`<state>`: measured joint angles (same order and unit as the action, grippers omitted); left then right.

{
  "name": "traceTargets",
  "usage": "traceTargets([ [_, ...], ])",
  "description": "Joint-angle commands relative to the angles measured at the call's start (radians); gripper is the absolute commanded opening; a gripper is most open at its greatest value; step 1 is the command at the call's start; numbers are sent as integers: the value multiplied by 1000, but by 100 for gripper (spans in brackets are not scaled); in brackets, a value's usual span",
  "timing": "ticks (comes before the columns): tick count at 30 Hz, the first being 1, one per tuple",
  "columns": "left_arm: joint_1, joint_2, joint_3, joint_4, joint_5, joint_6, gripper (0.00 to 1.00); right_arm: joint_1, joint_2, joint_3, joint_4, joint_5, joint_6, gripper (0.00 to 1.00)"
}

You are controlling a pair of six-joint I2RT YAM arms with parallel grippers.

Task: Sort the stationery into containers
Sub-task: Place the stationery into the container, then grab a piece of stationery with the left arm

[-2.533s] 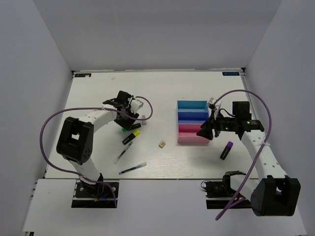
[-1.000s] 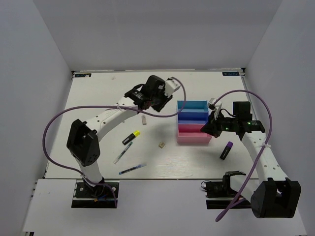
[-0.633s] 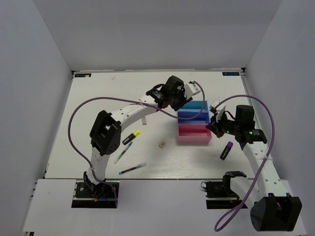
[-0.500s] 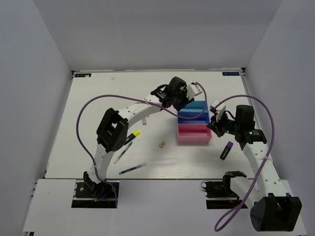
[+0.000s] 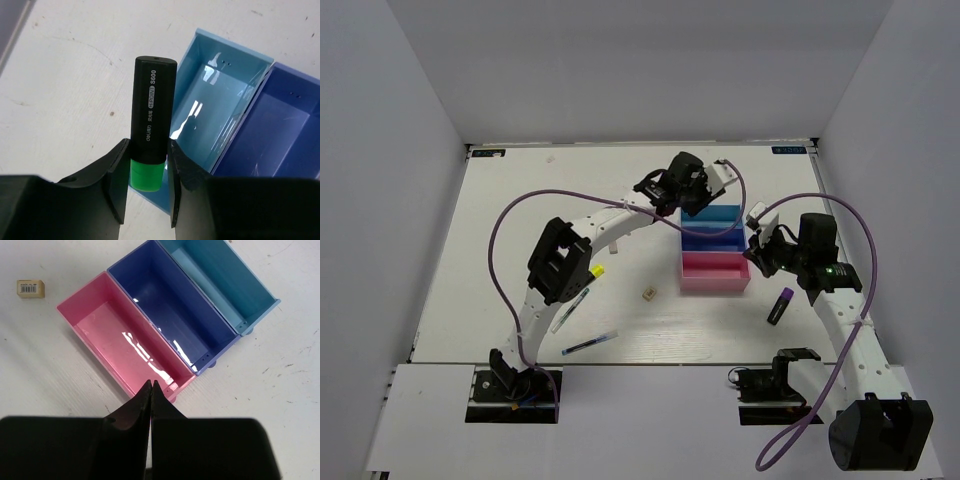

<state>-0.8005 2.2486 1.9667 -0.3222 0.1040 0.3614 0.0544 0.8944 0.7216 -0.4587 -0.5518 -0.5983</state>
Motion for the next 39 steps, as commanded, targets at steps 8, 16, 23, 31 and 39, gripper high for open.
traceTargets([
  [8, -2, 12, -5, 29, 13, -33, 3, 2, -12, -10, 46, 13, -15, 0],
  [16, -17, -7, -32, 48, -53, -29, 52, 1, -12, -13, 52, 29, -3, 32],
  [23, -25, -46, -52, 29, -59, -24, 60, -1, -11, -14, 58, 39, -3, 35],
  [31, -39, -338, -253, -9, -242, -130, 0, 1, -9, -21, 98, 107, 100, 0],
  [39, 113, -765, -806, -228, -339, -352, 66, 10, 64, 28, 2, -11, 203, 90],
])
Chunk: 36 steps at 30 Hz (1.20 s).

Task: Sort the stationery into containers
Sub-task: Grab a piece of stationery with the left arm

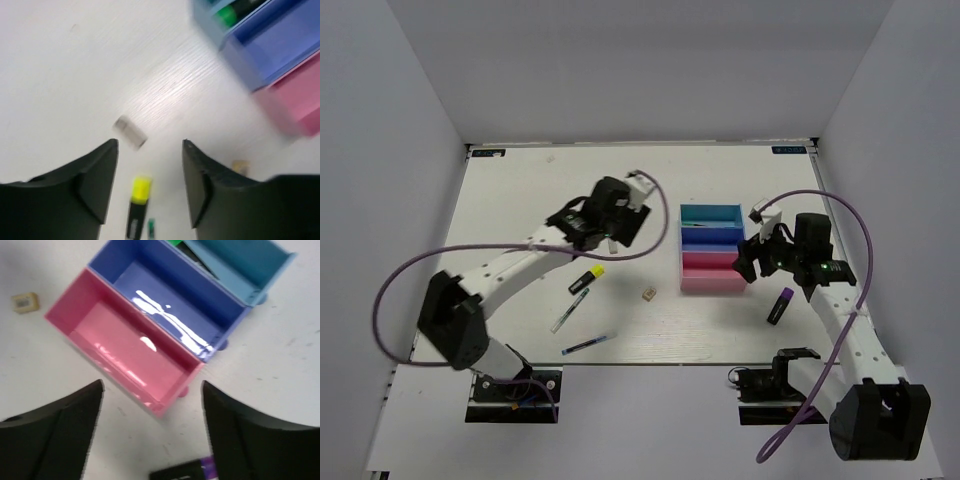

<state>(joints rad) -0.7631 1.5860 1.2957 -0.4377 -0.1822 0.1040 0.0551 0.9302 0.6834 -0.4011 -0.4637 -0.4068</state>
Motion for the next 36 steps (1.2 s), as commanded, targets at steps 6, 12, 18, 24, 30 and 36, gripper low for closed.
traceTargets([
  [6, 215, -144, -327, -107, 41, -87, 73, 5, 21, 45, -36, -158, 17, 0],
  [12, 252, -8, -266, -98, 112, -59, 68, 2, 24, 45, -35, -121, 17, 13],
  [18, 255, 92, -259, -78, 130, -53, 64, -1, 32, 44, -35, -85, 11, 13],
  [24, 260, 134, -268, -91, 156, -47, 59, 0, 38, 45, -30, -67, 3, 13],
  [30, 260, 158, -283, -113, 150, -72, 51, 0, 35, 47, -31, -62, 2, 13],
  [36, 260, 166, -279, -147, 95, -84, 28, 0, 27, 45, -30, -66, 3, 12],
])
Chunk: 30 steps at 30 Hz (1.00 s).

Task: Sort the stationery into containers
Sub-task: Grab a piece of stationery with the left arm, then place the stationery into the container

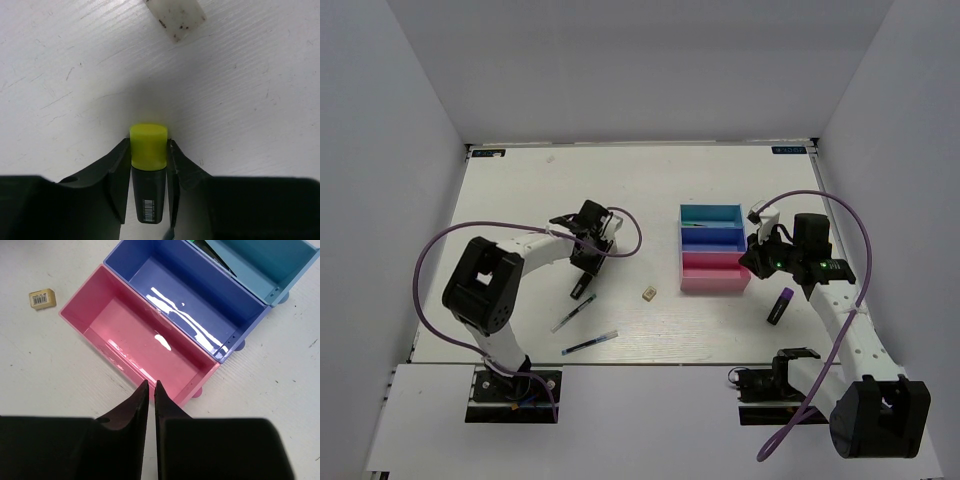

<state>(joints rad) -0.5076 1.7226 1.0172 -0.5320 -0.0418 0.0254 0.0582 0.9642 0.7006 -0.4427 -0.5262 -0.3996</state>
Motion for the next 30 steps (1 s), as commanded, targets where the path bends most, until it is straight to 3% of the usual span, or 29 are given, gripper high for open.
traceTargets([
  [1, 6, 31, 4, -59, -49, -5, 20, -1, -7, 28, 9, -1, -2, 12],
  [5, -6, -13, 58, -89, -44, -16, 12, -1, -12, 28, 10, -3, -4, 14],
  [6, -12, -21, 82, -91, -44, -10, 12, 0, -12, 28, 10, -1, -5, 19],
  [7, -29, -46, 113, -94, -44, -9, 10, -1, -12, 28, 10, -3, -4, 31],
  [9, -42, -54, 174, -114, -49, -5, 7, 0, -12, 30, 12, 0, -5, 39],
  [13, -106, -72, 350, -123, -30, 1, 5, -1, -18, 30, 12, 0, -5, 40],
  [16, -169, -46, 452, -91, 2, 1, 2, -3, -24, 27, 18, 8, -1, 34],
  [17, -208, -31, 475, -77, 9, 5, 1, -1, -28, 22, 25, 12, -1, 13],
  [18, -221, -9, 495, -31, 13, 5, 0, 0, -31, 20, 28, 18, -1, 0],
  [30, -310, 333, 807, 343, 40, -16, 0, -1, -70, -15, 82, 66, 27, 0],
])
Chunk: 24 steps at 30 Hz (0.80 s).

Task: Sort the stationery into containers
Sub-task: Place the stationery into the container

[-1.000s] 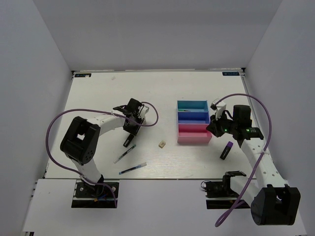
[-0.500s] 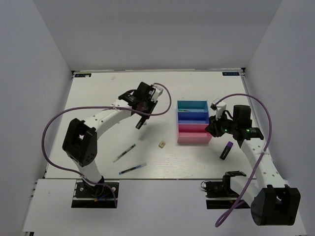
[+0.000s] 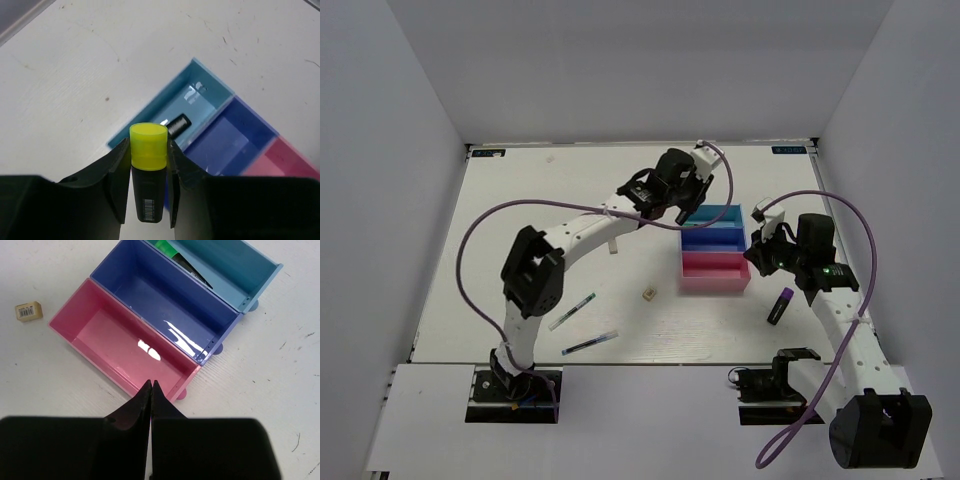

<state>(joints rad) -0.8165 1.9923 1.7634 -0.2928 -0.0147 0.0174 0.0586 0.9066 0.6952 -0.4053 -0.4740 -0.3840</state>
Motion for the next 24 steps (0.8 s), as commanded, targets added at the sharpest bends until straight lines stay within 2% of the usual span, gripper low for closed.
traceTargets([
  [1, -1, 80, 74, 131, 33, -10, 0, -2, -12, -8, 45, 15, 11, 0],
  [7, -1, 168, 119, 239, 45, -45, 0, -2, -21, -11, 48, 6, 10, 0],
  [16, -3, 200, 148, 242, 56, -65, 0, 3, -20, -14, 51, -2, 5, 0],
  [24, 0, 252, 160, 250, -10, -25, 3, -2, -21, -16, 48, 8, 4, 0],
])
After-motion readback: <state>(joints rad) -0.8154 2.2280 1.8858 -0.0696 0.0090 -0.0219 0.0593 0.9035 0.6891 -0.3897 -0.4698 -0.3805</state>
